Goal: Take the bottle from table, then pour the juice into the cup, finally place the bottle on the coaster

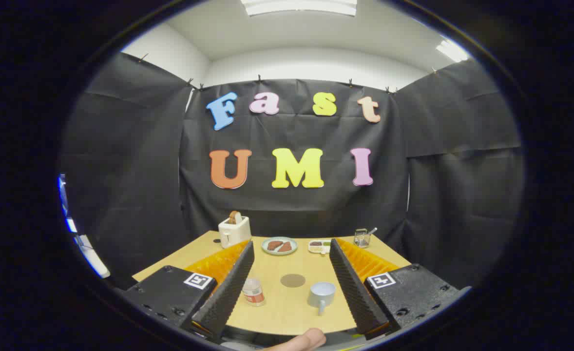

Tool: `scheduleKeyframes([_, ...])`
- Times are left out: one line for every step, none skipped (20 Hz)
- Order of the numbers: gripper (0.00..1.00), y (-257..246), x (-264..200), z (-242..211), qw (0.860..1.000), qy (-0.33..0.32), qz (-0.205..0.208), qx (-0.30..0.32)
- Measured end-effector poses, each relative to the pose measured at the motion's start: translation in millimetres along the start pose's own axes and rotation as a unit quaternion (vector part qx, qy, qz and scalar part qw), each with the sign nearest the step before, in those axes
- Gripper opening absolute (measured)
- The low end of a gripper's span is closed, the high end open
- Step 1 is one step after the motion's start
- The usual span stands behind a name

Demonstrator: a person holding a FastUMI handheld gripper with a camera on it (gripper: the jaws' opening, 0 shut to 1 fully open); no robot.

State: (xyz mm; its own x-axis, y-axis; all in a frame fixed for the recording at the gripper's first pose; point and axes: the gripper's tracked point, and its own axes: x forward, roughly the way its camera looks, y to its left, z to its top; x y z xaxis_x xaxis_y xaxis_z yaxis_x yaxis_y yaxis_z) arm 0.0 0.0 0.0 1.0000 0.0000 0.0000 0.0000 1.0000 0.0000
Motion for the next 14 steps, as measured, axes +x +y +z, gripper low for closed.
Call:
scheduleKeyframes([1.0, 1, 0, 0, 1.0, 0.0, 0.001, 0.001])
scheduleKeyframes([1.0, 2, 1, -1, 1.0, -0.002, 0.003, 0.002])
scheduleKeyframes([1.0, 4, 2, -2, 1.0, 0.0, 0.006, 0.001])
scheduleKeyframes([1.0, 4, 4, -5, 1.0, 0.001, 0.007, 0.0])
scheduleKeyframes([1.0, 4, 6, -6, 1.0, 0.003, 0.007, -0.001])
scheduleKeyframes([1.0, 4, 9, -9, 1.0, 0.005, 0.007, -0.003])
scheduleKeyframes([1.0, 4, 11, -12, 1.0, 0.007, 0.006, -0.004])
scheduleKeyframes([1.0, 4, 13, -15, 1.0, 0.009, 0.005, -0.004])
scheduleKeyframes([1.0, 3, 16, -17, 1.0, 0.01, 0.005, -0.004])
scheduleKeyframes([1.0, 4, 20, -20, 1.0, 0.011, 0.004, -0.003])
scheduleKeyframes([1.0, 3, 23, -22, 1.0, 0.013, 0.005, -0.002])
scheduleKeyframes([1.0, 4, 26, -25, 1.0, 0.013, 0.006, -0.002])
scheduleKeyframes([1.0, 4, 29, -26, 1.0, 0.014, 0.005, 0.0])
scheduleKeyframes([1.0, 2, 33, -30, 1.0, 0.015, 0.004, 0.002])
